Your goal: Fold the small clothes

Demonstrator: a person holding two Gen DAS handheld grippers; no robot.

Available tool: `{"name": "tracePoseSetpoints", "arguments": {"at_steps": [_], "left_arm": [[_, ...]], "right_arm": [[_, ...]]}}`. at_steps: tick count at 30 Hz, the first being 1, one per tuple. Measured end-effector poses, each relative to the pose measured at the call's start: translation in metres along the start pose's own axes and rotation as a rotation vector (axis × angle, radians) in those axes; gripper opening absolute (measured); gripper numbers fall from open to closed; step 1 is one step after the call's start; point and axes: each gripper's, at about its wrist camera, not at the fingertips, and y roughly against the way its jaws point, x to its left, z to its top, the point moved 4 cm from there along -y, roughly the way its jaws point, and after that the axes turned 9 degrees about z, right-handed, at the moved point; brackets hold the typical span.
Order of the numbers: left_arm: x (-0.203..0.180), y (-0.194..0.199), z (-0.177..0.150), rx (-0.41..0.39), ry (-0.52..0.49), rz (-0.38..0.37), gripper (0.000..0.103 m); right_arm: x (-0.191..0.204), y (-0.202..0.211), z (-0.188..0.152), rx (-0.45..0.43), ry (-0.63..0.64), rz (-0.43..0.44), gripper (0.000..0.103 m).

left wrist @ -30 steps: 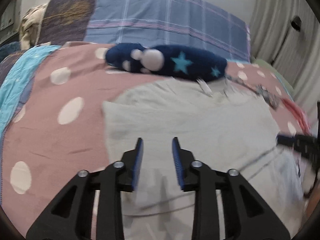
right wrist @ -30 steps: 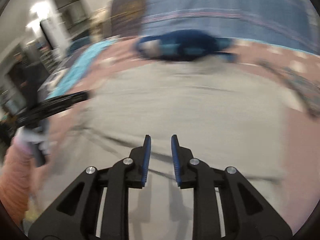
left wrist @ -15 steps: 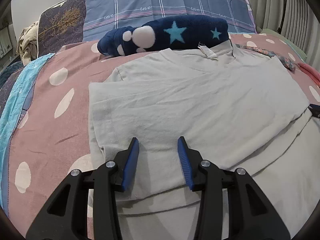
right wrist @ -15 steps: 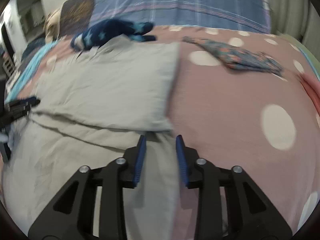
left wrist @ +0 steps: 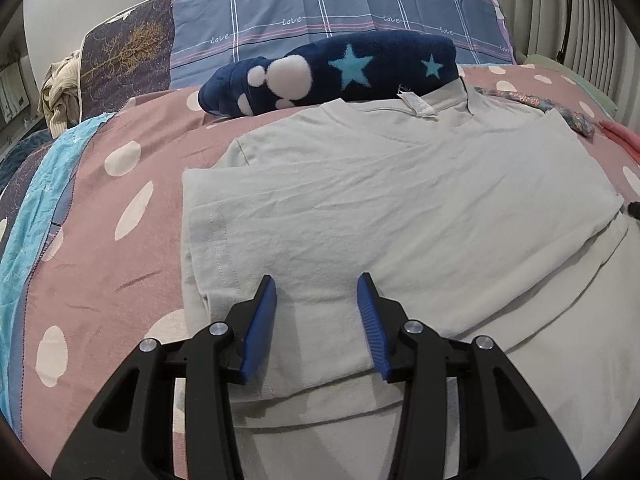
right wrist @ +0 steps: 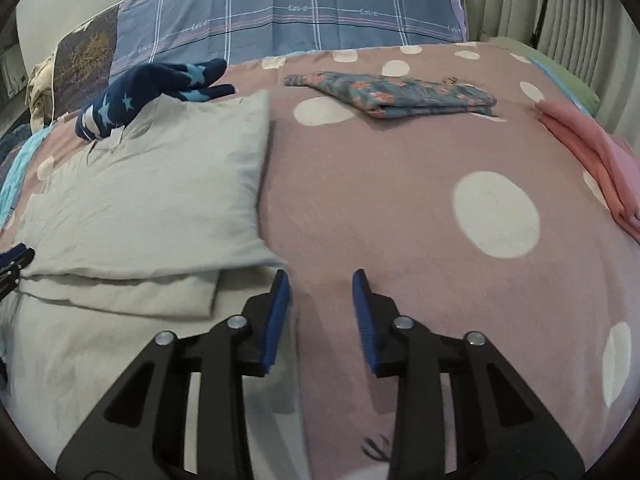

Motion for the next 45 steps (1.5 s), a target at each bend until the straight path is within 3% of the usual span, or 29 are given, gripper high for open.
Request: {"name": "tracePoseSetpoints", "arguments": {"at_steps": [5, 8, 11, 14, 15, 16, 18, 20, 22, 23, 24, 25, 26, 29, 32, 34, 35, 37, 39, 45], "left_arm": [[0.001, -0.001, 0.0, 0.001, 0.006, -0.007, 0.045], [0.001, -0.001, 0.0, 0.0, 0.003, -0.004, 0.045], [0.001, 0.0, 0.0, -0.002, -0.003, 0.005, 0.045], [0.001, 0.0, 0.0, -0.002, -0.003, 0.005, 0.045], [0.001, -0.001, 0.0, -0.002, 0.001, 0.0, 0.045], [0.002, -0.001, -0.001, -0.001, 0.005, -0.005, 0.045], [0.003, -0.001, -0.001, 0.0, 0.012, -0.014, 0.045], [0.002, -0.001, -0.001, -0.001, 0.01, -0.013, 0.045], [0.001, -0.001, -0.001, -0.001, 0.004, -0.005, 0.045], [0.001, -0.002, -0.001, -0.001, 0.002, -0.002, 0.045], [0.001, -0.002, -0.001, -0.001, 0.003, -0.003, 0.045], [0.001, -0.001, -0.001, -0.002, 0.005, -0.004, 0.045], [0.001, -0.001, -0.001, -0.003, 0.007, -0.006, 0.045], [0.002, -0.001, -0.001, -0.002, 0.005, -0.004, 0.045], [0.002, -0.001, -0.001, -0.003, 0.006, -0.003, 0.045], [0.001, -0.001, -0.001, -0.004, 0.004, 0.0, 0.045], [0.001, -0.001, -0.001, -0.004, 0.002, 0.002, 0.045], [0.002, -0.001, -0.001, -0.004, 0.002, 0.001, 0.045], [0.003, -0.002, -0.001, -0.004, 0.007, -0.005, 0.045], [0.004, 0.002, -0.001, -0.012, 0.016, -0.006, 0.048]], "right_arm": [[0.0, 0.001, 0.033, -0.02, -0.043, 0.182, 0.03], [0.013, -0.023, 0.069, -0.018, -0.033, 0.261, 0.042], [0.018, -0.06, 0.102, 0.021, -0.071, 0.288, 0.052], [0.015, -0.098, 0.124, 0.067, -0.141, 0.286, 0.054], [0.013, -0.108, 0.127, 0.081, -0.168, 0.305, 0.05], [0.013, -0.115, 0.13, 0.09, -0.189, 0.321, 0.012], [0.017, -0.113, 0.137, 0.075, -0.166, 0.328, 0.002], [0.017, -0.094, 0.141, 0.002, -0.108, 0.197, 0.002], [0.016, -0.094, 0.138, -0.002, -0.052, 0.057, 0.0], [0.011, -0.104, 0.135, 0.013, 0.001, -0.083, 0.0], [0.006, -0.112, 0.133, 0.025, 0.035, -0.145, 0.0], [0.001, -0.12, 0.13, 0.036, 0.043, -0.14, 0.0], [-0.006, -0.118, 0.129, 0.013, 0.005, -0.081, 0.0], [-0.006, -0.089, 0.127, -0.046, -0.043, 0.03, 0.0], [0.033, -0.049, 0.111, -0.083, 0.089, 0.175, 0.004], [0.057, -0.032, 0.089, -0.059, 0.155, 0.286, 0.006], [0.068, -0.033, 0.071, -0.002, 0.185, 0.303, 0.006], [0.07, -0.057, 0.038, 0.118, 0.241, 0.177, 0.005], [0.066, -0.061, 0.025, 0.055, 0.29, 0.172, 0.005], [0.05, -0.035, 0.022, 0.058, 0.149, 0.179, 0.006]]}}
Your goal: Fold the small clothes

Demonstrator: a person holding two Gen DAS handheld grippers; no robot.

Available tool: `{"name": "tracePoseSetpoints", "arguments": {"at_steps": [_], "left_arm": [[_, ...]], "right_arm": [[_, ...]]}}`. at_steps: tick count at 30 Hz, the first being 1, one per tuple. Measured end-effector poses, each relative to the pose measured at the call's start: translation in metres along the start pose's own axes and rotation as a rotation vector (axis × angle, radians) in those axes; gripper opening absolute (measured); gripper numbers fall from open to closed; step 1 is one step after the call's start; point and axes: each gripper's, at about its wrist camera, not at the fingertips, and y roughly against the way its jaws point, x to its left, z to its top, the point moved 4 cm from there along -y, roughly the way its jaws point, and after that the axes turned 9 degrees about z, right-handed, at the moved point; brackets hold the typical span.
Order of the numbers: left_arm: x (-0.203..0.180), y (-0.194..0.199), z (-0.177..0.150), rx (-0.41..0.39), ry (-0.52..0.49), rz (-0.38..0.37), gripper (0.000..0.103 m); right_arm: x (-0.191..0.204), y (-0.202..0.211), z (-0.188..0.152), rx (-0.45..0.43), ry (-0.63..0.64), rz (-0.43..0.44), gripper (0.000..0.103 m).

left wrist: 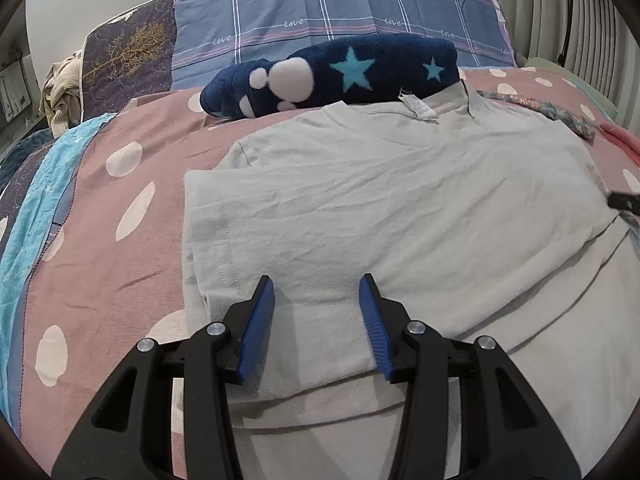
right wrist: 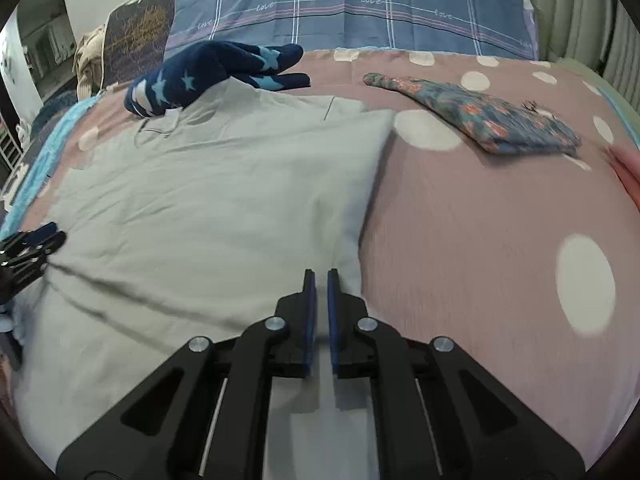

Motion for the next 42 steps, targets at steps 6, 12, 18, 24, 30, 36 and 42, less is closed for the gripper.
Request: {"name": "tracePoseSetpoints", "arguments": {"at_steps": [6, 12, 18, 24, 30, 36, 42], "left_arm": [[0.024, 0.037, -0.011, -0.031, 0.107, -0.074, 0.065], [0.057, 0.067, -0.063, 0.013, 0.113, -0.033, 0.068], [0.072, 0.082, -0.116, 0.072, 0.18, -0.136, 0.068], [0.064, 0.1, -0.137, 0.049, 0.211, -0.227, 0.068], [0.051, 0.118, -0.155, 0.034, 0.165, -0.245, 0.068], [0.05, 0.134, -0.172, 0.012, 0.19, -0.276, 0.068], [0.046, 0.159, -0.196, 0.002, 0.19, -0.328, 0.068]], "right_arm": [[-0.01, 0.019, -0.045, 0.017, -0.016, 0.04, 0.013], [-0.018, 0.031, -0.063, -0.01, -0.076, 0.106, 0.013], [-0.017, 0.035, -0.067, -0.015, -0.085, 0.104, 0.014], [-0.018, 0.046, -0.081, -0.022, -0.107, 0.127, 0.014], [-0.019, 0.063, -0.103, -0.038, -0.151, 0.179, 0.014], [-0.018, 0.08, -0.128, -0.048, -0.172, 0.177, 0.02], [-0.006, 0.108, -0.162, -0.044, -0.138, 0.178, 0.034]]}}
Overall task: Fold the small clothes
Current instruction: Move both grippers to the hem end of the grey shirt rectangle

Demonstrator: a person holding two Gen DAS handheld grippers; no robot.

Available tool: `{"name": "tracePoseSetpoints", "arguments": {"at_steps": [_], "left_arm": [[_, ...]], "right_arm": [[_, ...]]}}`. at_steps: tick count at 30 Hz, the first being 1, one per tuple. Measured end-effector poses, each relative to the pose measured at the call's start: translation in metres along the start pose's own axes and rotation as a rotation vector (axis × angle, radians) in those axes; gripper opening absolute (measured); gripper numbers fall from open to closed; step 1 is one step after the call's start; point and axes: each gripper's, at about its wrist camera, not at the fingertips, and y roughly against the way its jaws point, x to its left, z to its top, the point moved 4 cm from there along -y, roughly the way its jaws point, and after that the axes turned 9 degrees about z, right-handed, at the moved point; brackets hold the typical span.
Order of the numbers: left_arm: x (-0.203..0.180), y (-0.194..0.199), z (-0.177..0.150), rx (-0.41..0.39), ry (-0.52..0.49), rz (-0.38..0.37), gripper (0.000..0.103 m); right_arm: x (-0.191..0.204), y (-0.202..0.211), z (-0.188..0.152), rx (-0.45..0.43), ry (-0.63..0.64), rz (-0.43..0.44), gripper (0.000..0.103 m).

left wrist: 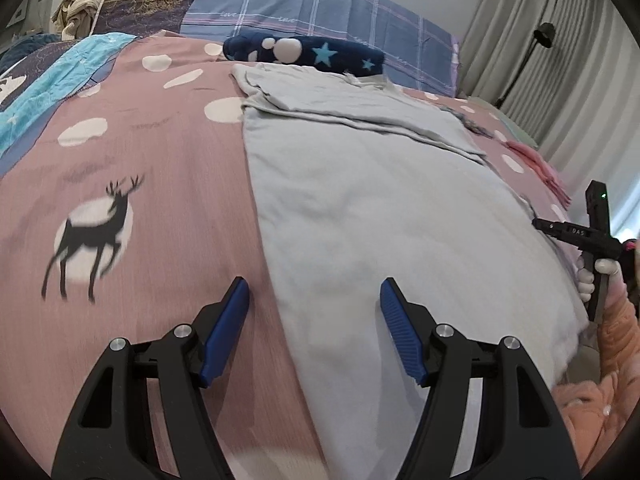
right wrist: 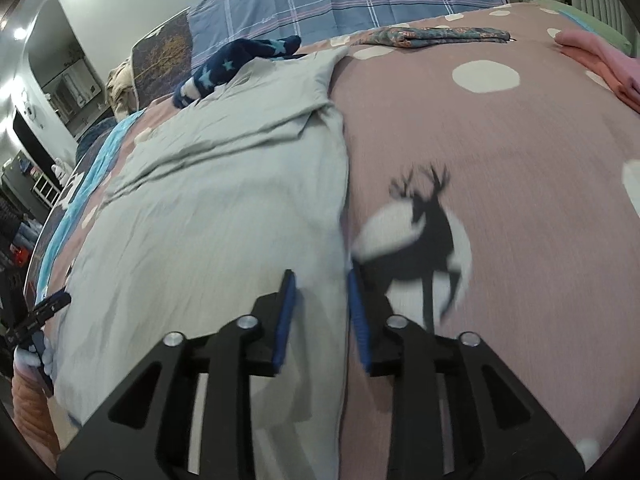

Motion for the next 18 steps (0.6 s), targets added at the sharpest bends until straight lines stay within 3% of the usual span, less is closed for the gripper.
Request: {"name": "tracePoseSetpoints", "arguments": {"at_steps": [9, 13, 18], "left_arm": [[-0.005, 0.042, -0.051, -0.054, 0.096, -0.142, 0.068], [-0.017, 0.056, -0.067, -0.036, 0.083, -0.227, 0.066], [-0.019, 0.055, -0.066, 0.002, 0.041, -0.233, 0.066]], "right_arm": [[0.003, 0.059, -0.073, 0.003, -0.064, 0.139, 0.036], [0.004, 0.078, -0.096, 0.016, -0.11, 0.224, 0.036], [0.0, 0.086, -0.109, 0.031, -0.151, 0.305, 0.036]]}}
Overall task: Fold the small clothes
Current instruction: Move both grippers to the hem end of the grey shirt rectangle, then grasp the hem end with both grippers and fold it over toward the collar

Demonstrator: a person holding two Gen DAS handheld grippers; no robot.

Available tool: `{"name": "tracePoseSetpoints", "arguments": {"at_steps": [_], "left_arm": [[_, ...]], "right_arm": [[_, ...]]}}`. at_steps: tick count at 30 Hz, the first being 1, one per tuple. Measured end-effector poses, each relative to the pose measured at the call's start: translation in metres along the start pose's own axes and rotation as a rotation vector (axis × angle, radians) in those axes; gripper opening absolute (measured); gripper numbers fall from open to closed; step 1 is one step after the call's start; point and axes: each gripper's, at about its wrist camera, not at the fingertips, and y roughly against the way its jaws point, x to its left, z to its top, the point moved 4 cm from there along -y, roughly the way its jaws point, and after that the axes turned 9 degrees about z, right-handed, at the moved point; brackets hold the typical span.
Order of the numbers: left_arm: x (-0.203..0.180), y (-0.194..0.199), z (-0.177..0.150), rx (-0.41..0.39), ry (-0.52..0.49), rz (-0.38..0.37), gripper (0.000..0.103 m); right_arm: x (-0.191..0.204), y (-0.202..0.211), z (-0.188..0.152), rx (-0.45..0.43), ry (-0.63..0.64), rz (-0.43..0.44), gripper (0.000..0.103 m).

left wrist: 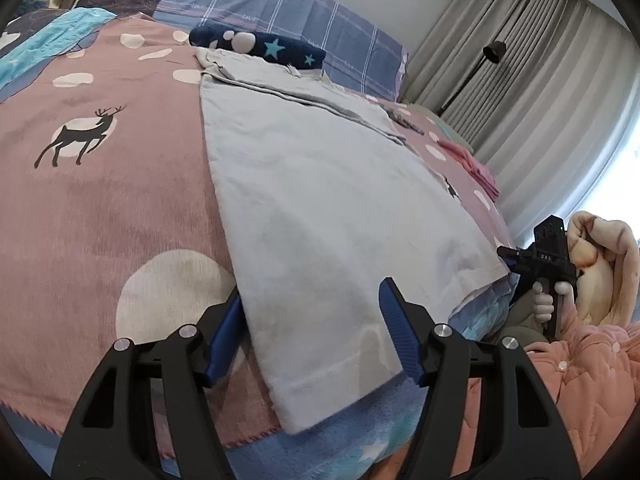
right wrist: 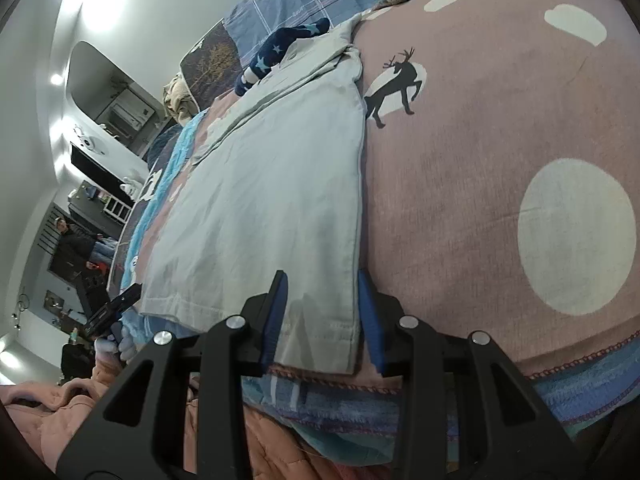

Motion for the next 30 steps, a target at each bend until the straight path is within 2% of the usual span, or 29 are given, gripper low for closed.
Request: {"name": "tracePoseSetpoints", "arguments": {"at_steps": [3, 6, 10, 13, 14, 15, 16, 17, 18, 23, 27, 30], "left_arm": [[0.003, -0.007, 0.007, 0.011, -0.001, -0.019, 0.066], [0.004, -0.007, 0.007, 0.025, 0.02, -0.018, 0.066], [-0.001, -0.002, 0.0, 0.038, -0.006, -0.014, 0.067], [-0.002, -0.009, 0.004, 0.035, 0.018, -0.06, 0.064], [-0.004, -0.011, 0.005, 0.039, 0.024, -0.07, 0.051], [-0.008, -0.013, 0.004, 0.053, 0.021, -0.073, 0.031], [-0.011, -0.014, 0.003, 0.063, 0.02, -0.066, 0.019], [-0.015, -0.012, 0.003, 0.068, 0.029, -0.058, 0.007], [-0.017, -0.009, 0.004, 0.059, 0.037, -0.053, 0.004], [-0.035, 0.031, 0.041, -0.109, 0.03, -0.098, 0.003], [-0.054, 0.064, 0.075, -0.239, -0.013, -0.118, 0.003], [-0.069, 0.09, 0.085, -0.312, -0.04, -0.143, 0.002]], "right_arm": [[0.002, -0.006, 0.004, 0.009, -0.006, 0.031, 0.042], [0.002, -0.005, 0.002, 0.019, -0.013, 0.043, 0.042], [0.005, -0.004, -0.002, 0.045, 0.015, 0.031, 0.041], [0.002, -0.017, 0.01, 0.032, -0.028, 0.086, 0.042], [0.002, -0.021, 0.014, 0.032, -0.034, 0.102, 0.037], [0.003, -0.024, 0.015, 0.034, -0.033, 0.099, 0.013], [0.004, -0.028, 0.015, 0.049, -0.042, 0.089, 0.006], [0.005, -0.029, 0.014, 0.054, -0.06, 0.101, 0.006], [0.007, -0.026, 0.013, 0.037, -0.069, 0.109, 0.006], [0.032, 0.005, 0.034, -0.09, -0.057, 0.211, 0.005], [0.057, 0.032, 0.057, -0.18, 0.005, 0.233, 0.005], [0.086, 0.058, 0.064, -0.249, 0.077, 0.272, 0.005]]}}
